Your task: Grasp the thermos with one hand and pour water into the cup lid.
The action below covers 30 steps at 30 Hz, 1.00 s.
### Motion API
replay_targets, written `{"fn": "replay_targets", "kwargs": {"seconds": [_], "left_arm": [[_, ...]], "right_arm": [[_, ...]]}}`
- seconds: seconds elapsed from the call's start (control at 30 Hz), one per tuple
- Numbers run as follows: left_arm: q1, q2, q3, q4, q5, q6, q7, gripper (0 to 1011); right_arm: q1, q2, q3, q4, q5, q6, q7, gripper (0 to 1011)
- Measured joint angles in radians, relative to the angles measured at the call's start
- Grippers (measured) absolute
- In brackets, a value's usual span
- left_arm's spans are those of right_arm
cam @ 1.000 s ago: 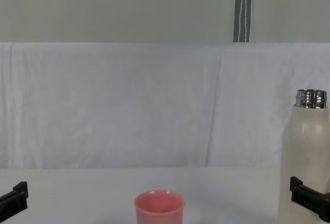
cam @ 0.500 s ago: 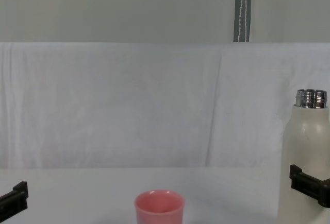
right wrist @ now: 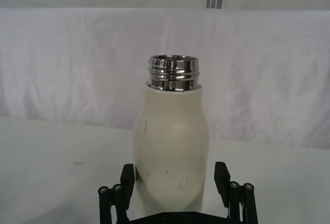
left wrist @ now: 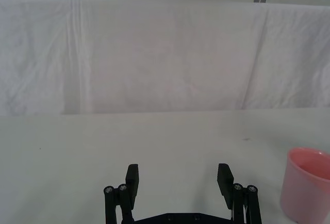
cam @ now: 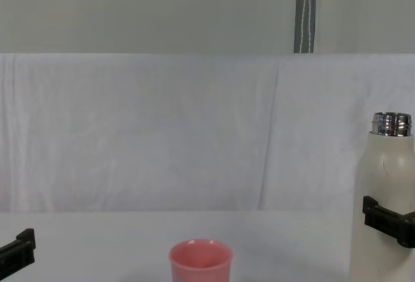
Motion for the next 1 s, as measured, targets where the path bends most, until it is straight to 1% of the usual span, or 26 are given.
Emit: {"fn": "replay_targets", "kwargs": {"seconds": [0.4,1.0], "left_arm": [[0.0,0.0,0.0,0.0,0.0,0.0,0.0,1001],[0.0,0.0,0.0,0.0,0.0,0.0,0.0,1001]], "right_arm": [[0.026,-0.005,0.0,0.023,-0.001,0.003,0.004,1001],[0.085,-0.011,-0.001,0.092,0.003,-0.006,0.013,1001]]}}
